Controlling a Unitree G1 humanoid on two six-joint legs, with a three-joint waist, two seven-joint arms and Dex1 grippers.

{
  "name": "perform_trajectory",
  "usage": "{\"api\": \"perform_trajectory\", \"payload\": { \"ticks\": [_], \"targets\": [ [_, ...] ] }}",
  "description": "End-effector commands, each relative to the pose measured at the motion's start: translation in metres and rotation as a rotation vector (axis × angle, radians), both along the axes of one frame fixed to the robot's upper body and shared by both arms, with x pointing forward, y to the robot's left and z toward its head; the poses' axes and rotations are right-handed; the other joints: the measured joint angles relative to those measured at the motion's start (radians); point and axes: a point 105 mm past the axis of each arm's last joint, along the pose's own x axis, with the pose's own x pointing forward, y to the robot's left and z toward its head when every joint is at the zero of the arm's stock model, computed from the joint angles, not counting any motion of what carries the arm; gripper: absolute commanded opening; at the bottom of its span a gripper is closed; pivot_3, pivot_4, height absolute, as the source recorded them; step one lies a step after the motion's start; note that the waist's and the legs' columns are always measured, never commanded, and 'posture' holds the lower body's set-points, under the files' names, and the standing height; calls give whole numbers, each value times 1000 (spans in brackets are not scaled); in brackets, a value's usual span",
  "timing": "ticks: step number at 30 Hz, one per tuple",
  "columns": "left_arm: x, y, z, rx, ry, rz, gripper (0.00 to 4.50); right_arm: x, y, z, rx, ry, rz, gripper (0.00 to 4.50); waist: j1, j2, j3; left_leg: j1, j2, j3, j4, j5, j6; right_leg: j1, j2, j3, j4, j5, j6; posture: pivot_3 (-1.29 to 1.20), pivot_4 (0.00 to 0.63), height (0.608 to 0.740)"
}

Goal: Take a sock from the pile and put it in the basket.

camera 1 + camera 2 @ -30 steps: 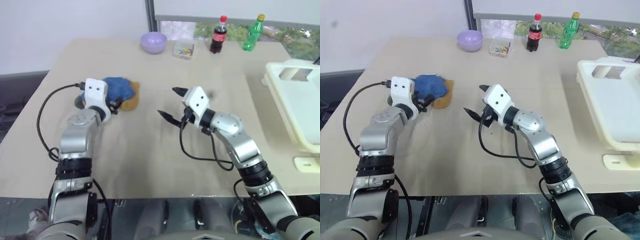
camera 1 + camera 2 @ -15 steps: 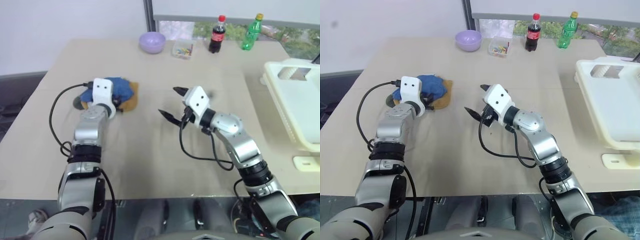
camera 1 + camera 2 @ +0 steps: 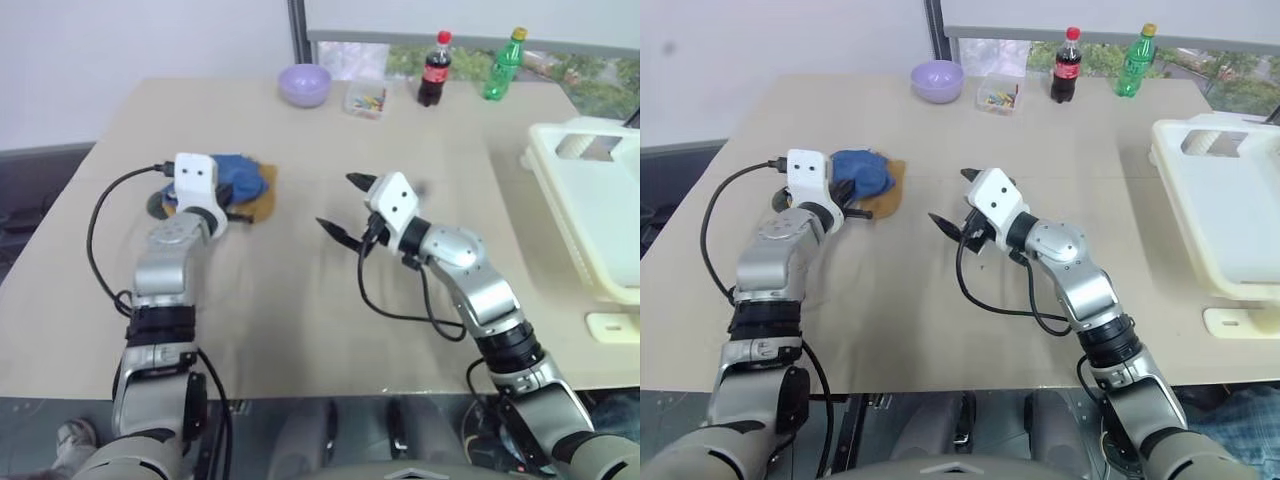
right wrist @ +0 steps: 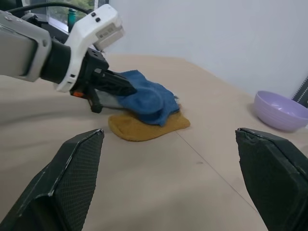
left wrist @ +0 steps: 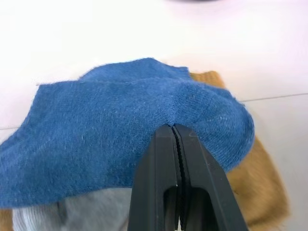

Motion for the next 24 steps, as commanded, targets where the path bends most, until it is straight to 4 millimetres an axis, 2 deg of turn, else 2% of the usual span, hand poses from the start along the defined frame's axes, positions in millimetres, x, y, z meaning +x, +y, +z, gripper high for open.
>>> {"api": "perform_trajectory", "payload": {
  "ticks": [1, 6, 9, 14, 18, 21, 24],
  "targets": [
    [-10, -10, 15, -57, -22, -54, 26, -2, 0, 15, 29, -57, 9, 4500, 0, 0, 0, 0, 0, 0, 0, 0, 0, 0, 0, 0, 0, 0, 0, 0, 150, 740],
    [-34, -43, 2, -135, 95, -242, 26, 0, -5, 17, 27, -66, -1, 4500, -1, 0, 0, 0, 0, 0, 0, 1, -1, 0, 0, 0, 0, 0, 0, 0, 150, 740],
    [-44, -65, -4, -167, 151, -330, 26, 2, -15, 17, 15, -69, -22, 4500, 0, 0, 0, 0, 0, 0, 0, 1, -2, 0, 0, 1, 0, 0, 0, 0, 150, 740],
    [-55, -120, -17, -221, 227, -505, 26, 1, -41, 7, -46, -44, -68, 4500, 9, 0, 0, 1, -1, -3, 1, 1, -2, 3, -1, -1, -1, 0, 0, 0, 150, 740],
    [-71, -177, -25, -283, 315, -754, 26, -5, -62, -11, -121, 18, -93, 4500, 8, 0, 0, 0, -1, -3, 1, 1, -1, 3, -1, 0, -1, 0, 0, 0, 150, 740],
    [-75, -196, -23, -293, 326, -837, 857, -11, -73, -21, -171, 53, -101, 4500, 1, 0, 0, 1, 0, -2, 1, 1, -1, 3, 0, 0, -1, 0, 0, 0, 150, 740],
    [-69, -190, -16, -257, 291, -817, 2211, -16, -82, -26, -196, 87, -111, 4500, -4, 0, 0, 2, 2, 1, 1, -1, 1, 3, 2, 1, 0, 0, 0, 0, 150, 740]
  ]
}}
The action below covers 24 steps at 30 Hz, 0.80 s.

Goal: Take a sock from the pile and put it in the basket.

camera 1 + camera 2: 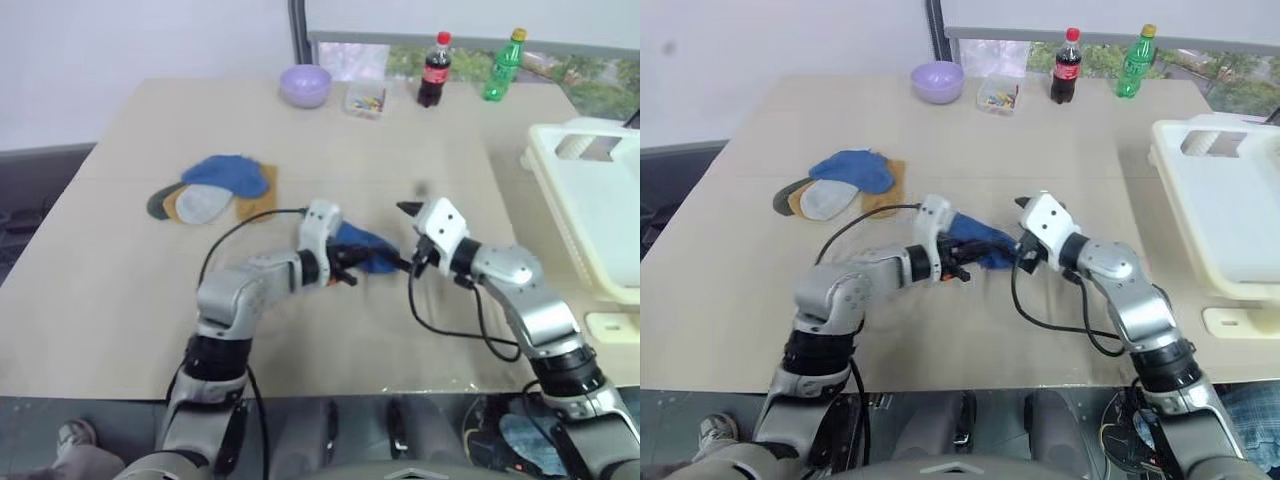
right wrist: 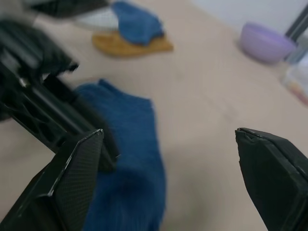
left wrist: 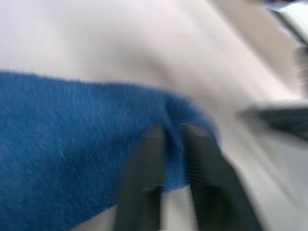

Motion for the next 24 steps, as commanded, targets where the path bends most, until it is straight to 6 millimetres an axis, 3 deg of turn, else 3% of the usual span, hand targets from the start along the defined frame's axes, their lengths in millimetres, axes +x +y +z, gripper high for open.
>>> {"api": "perform_trajectory", "payload": {
  "ticks": [1, 2, 7, 10, 14, 17, 22, 24],
  "targets": [
    [6, 10, 18, 11, -92, 13, 2737, -8, -7, 12, 5, -12, 2, 4500, 0, 0, 0, 0, 1, 0, 0, 0, 0, 0, 1, 0, 0, 0, 0, 0, 150, 740],
    [8, 16, 20, 24, -108, 25, 3092, -9, -10, 10, 2, 1, -5, 4500, 0, 0, 0, 0, 2, 0, 0, 0, 0, 0, 2, 0, 0, 0, 0, 0, 150, 740],
    [25, 53, 32, 115, -207, 118, 3092, -10, -17, -5, -28, 84, -35, 4500, 6, 0, 0, 0, 1, 0, 0, 0, 0, 0, 1, 0, 0, 0, 0, 0, 150, 740],
    [42, 70, 21, 248, -253, 158, 3092, 0, -9, -17, -10, 143, -71, 4500, 8, 0, 0, 0, 0, 0, 1, 0, 0, 1, 1, -1, -1, 0, 0, 0, 150, 740],
    [48, 69, 0, 314, -243, 119, 3092, 13, -8, -35, -72, 181, -124, 4500, 10, 0, 0, 0, 0, 0, 1, 0, -1, 1, 1, -2, -1, 0, 0, 0, 150, 740],
    [44, 67, -14, 321, -220, 88, 2357, 19, -10, -47, -107, 219, -149, 3757, 10, 0, 0, -1, -1, 0, 1, 2, -3, 1, 1, -3, -2, 0, 0, 0, 150, 740],
    [28, 70, -16, 262, -195, 90, 206, 12, -18, -55, -172, 233, -118, 1511, 8, 0, 0, -1, -1, -1, 1, 1, -1, 1, -1, -1, -2, 0, 0, 0, 150, 740],
    [15, 68, -13, 211, -175, 88, 0, 3, -20, -54, -204, 229, -69, 511, 8, 0, 0, 0, 0, -1, 1, 0, 1, 2, -1, 0, -2, 0, 0, 0, 150, 740]
  ]
}}
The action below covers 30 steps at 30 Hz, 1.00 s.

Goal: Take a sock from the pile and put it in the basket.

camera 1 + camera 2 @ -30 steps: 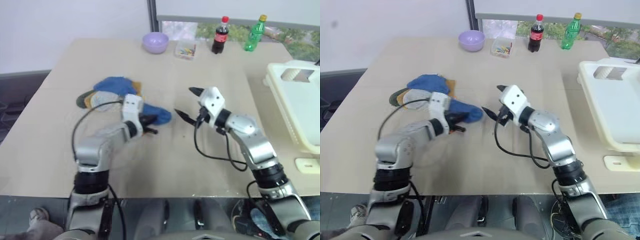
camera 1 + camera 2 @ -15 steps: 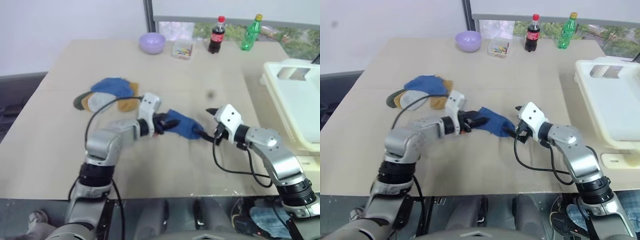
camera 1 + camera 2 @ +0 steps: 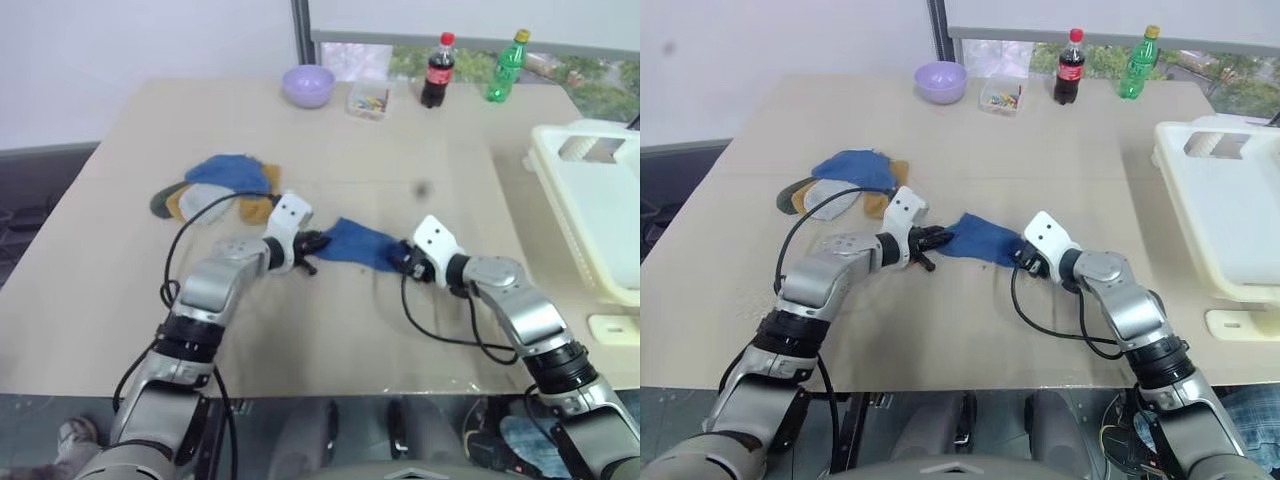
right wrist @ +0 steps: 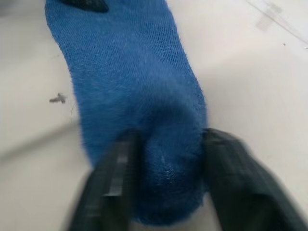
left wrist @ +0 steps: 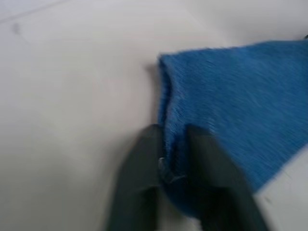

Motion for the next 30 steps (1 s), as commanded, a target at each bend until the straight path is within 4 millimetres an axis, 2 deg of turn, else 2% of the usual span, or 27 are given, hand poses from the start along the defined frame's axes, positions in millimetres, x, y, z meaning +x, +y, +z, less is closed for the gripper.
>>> {"api": "perform_trajectory", "payload": {
  "ticks": [1, 5, 11, 14, 16, 17, 19, 26, 30],
  "targets": [
    [-19, -2, 9, -69, 13, -12, 0, -11, -9, 0, -50, 1, 48, 80, 1, 0, 0, 0, 0, -1, 0, 0, 0, 1, 0, -1, 0, 0, 0, 0, 150, 740],
    [-38, -4, 12, -93, 30, 2, 0, -25, -11, 4, -69, 16, 112, 32, 2, 0, 0, 0, 0, -3, 0, 0, 0, 1, -1, -2, 0, 0, 0, 0, 150, 740],
    [-46, -5, 13, -102, 35, 49, 0, -23, -11, 5, -64, 21, 138, 32, 1, 0, 0, 0, 0, -4, 1, 0, 0, 2, 0, -3, 1, 0, 0, 0, 150, 740],
    [-49, -8, 10, -104, 48, 50, 0, -22, -6, 6, -29, 51, 156, 990, 0, 0, 0, 0, 0, -3, 1, 0, 0, 2, 0, -2, 0, 0, 0, 0, 150, 740],
    [-53, -11, 8, -107, 63, 44, 0, -23, -5, 5, -60, 39, 183, 1835, 0, 0, 0, 0, 0, -4, 1, 0, 0, 2, 0, -2, 0, 0, 0, 0, 150, 740],
    [-55, -11, 6, -105, 72, 42, 0, -24, -6, 4, -68, 37, 189, 2417, 0, 0, 0, 0, 0, -4, 1, 0, 0, 2, 0, -3, 0, 0, 0, 0, 150, 740],
    [-59, -11, 1, -98, 90, 43, 0, -31, -6, 5, -64, 58, 213, 3165, 1, 0, 0, 0, 0, -4, 1, 0, 0, 2, 0, -2, 0, 0, 0, 0, 150, 740],
    [-64, -3, 0, -97, 80, 73, 0, -37, -10, 14, -20, 60, 202, 3165, 3, 0, 0, 0, 0, -4, 1, 0, 0, 2, -1, -3, 0, 0, 0, 0, 150, 740],
    [-59, 14, 22, -167, -11, 78, 0, -44, -5, 28, 66, 36, 237, 3165, 2, 0, 0, 0, 0, -4, 1, 0, 0, 2, -1, -3, 0, 0, 0, 0, 150, 740]
  ]
}}
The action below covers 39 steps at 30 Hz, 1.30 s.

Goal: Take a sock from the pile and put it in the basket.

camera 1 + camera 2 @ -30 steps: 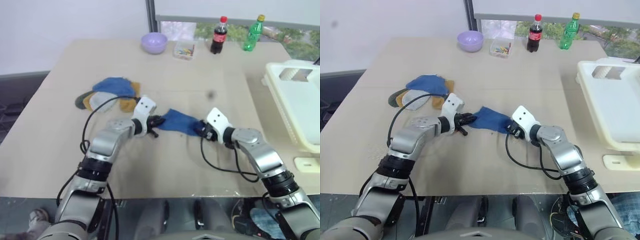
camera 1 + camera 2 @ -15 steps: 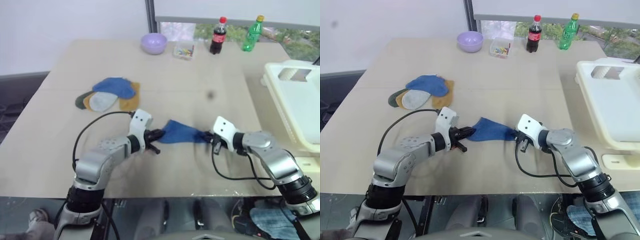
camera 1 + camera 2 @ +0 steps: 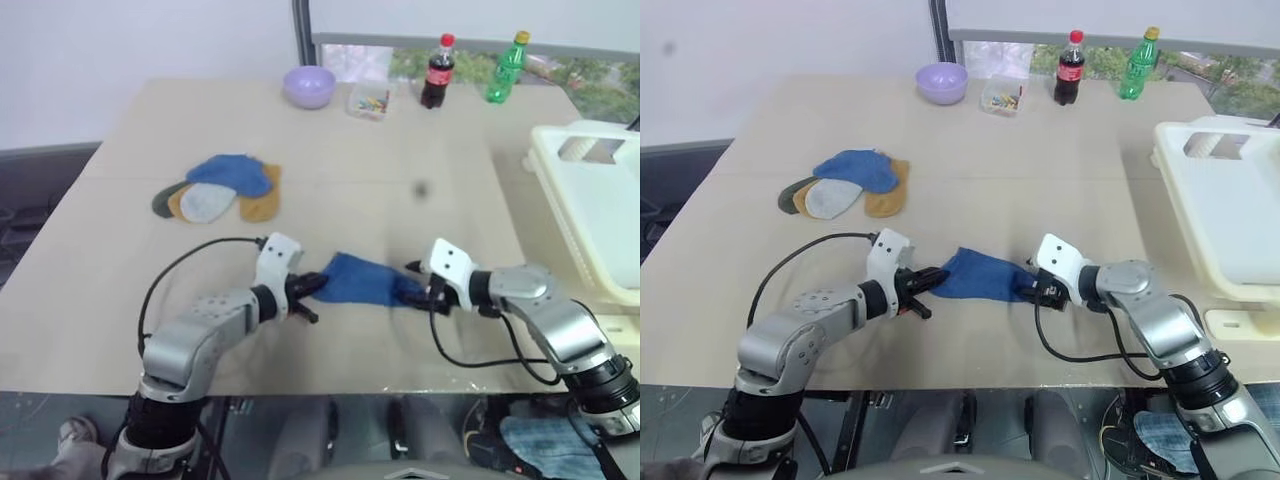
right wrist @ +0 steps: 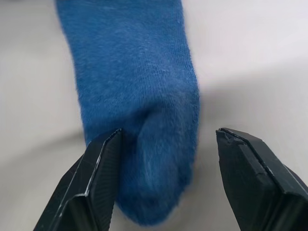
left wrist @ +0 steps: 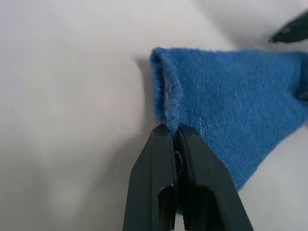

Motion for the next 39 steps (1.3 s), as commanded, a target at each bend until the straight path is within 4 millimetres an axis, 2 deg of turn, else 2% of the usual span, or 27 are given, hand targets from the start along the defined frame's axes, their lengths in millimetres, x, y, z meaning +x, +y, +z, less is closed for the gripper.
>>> {"api": "perform_trajectory", "payload": {
  "ticks": [1, 5, 7, 8, 9, 10, 13, 15, 19, 22, 23, 24, 26, 28, 32, 35, 38, 39],
  "targets": [
    [0, 21, 37, -68, -152, -23, 0, -5, 3, 32, 119, -87, 37, 3165, -2, 0, 0, 0, 0, 0, 0, 0, 0, 0, 0, 0, 0, 0, 0, 0, 150, 740],
    [-13, 66, 75, -7, -234, -111, 0, -18, -8, 52, 237, -98, 75, 3165, -5, 0, 1, 0, 2, 0, -1, 0, 0, -1, 1, 0, -1, -1, -1, 0, 150, 740],
    [-21, 73, 94, 3, -226, -169, 0, -22, -16, 57, 256, -116, 73, 3165, -1, 1, 1, 0, 2, -1, -1, 0, 0, 0, 1, -1, -1, -1, -2, 0, 150, 740],
    [-26, 70, 103, -7, -211, -211, 0, -22, -20, 60, 261, -129, 63, 3732, 3, 1, 1, 0, 1, -1, -1, 0, 0, 0, 0, -2, -2, -2, -3, 0, 150, 740],
    [-29, 68, 109, -15, -198, -238, 0, -22, -23, 61, 264, -139, 55, 3936, 8, 1, 1, 0, 1, -1, -1, 0, 0, 0, -1, -2, -2, -2, -3, 0, 150, 740],
    [-32, 58, 116, -30, -196, -295, 0, -23, -27, 63, 260, -158, 49, 4408, 12, 1, 1, 0, 0, -2, -1, 0, 0, 1, -1, -3, -3, -2, -3, 0, 150, 740],
    [-31, 17, 131, -131, -160, -414, 0, -27, -36, 66, 237, -194, 33, 4475, 29, 0, 2, -1, -1, -3, 1, 0, 0, 2, -2, -5, -4, -1, -1, 0, 150, 740],
    [-27, -6, 121, -105, -115, -453, 0, -29, -40, 65, 233, -182, 23, 4475, 30, 0, 2, -2, -1, -6, 3, 0, 0, 4, -1, -7, -3, -1, 0, 0, 150, 740],
    [-4, -69, 78, -85, 15, -470, 0, -28, -48, 67, 227, -209, -27, 4475, 22, 0, 2, -1, -1, -5, 3, 0, 0, 5, 0, -6, -1, -1, 0, 0, 150, 740],
    [6, -104, 55, -137, 106, -492, 0, -29, -55, 67, 232, -209, -78, 4475, 20, 0, 2, -1, -2, -5, 6, 0, 0, 5, 2, -6, 0, -1, 0, 0, 150, 740],
    [12, -111, 49, -136, 103, -484, 716, -30, -57, 67, 234, -206, -92, 4500, 17, 0, 2, -1, -1, -5, 6, 0, 0, 5, 4, -6, 0, -1, 0, 0, 150, 740],
    [19, -114, 44, -112, 78, -476, 1033, -31, -59, 66, 234, -204, -106, 4500, 15, 0, 2, -1, 0, -3, 6, 0, 0, 4, 5, -3, 1, -1, 0, 0, 150, 740],
    [24, -117, 41, -107, 52, -474, 1972, -32, -62, 65, 221, -208, -123, 4500, 12, 1, 2, -1, 1, -2, 5, 0, 0, 3, 5, -2, 1, -1, -1, 0, 150, 740],
    [25, -112, 48, -137, 35, -459, 2963, -34, -60, 62, 216, -199, -125, 4500, 9, 1, 2, 0, 4, -1, 5, 0, 0, 2, 6, -1, 1, -1, -1, 0, 150, 740],
    [30, -72, 55, -62, -46, -410, 2963, -31, -50, 55, 227, -184, -156, 4500, -1, 1, 2, 0, 4, 0, 5, 0, 0, 2, 6, 0, 1, -1, -1, 0, 150, 740],
    [30, -54, 51, -8, -57, -385, 2963, -27, -43, 50, 225, -178, -160, 4500, -2, 1, 2, 0, 4, 0, 5, 0, 0, 2, 6, 0, 1, -1, -1, 0, 150, 740],
    [29, -62, 55, -21, -125, -416, 2963, -25, -36, 53, 263, -160, -156, 4500, 15, 1, 2, -1, 3, 0, 6, 0, 0, 2, 4, 0, 0, -1, -1, 0, 150, 740],
    [25, -75, 61, -76, -142, -454, 2963, -24, -37, 54, 260, -163, -157, 4500, 20, 1, 3, -2, 2, 0, 7, 0, 0, 2, 4, -1, 0, -1, -1, 0, 150, 740]
  ]
}}
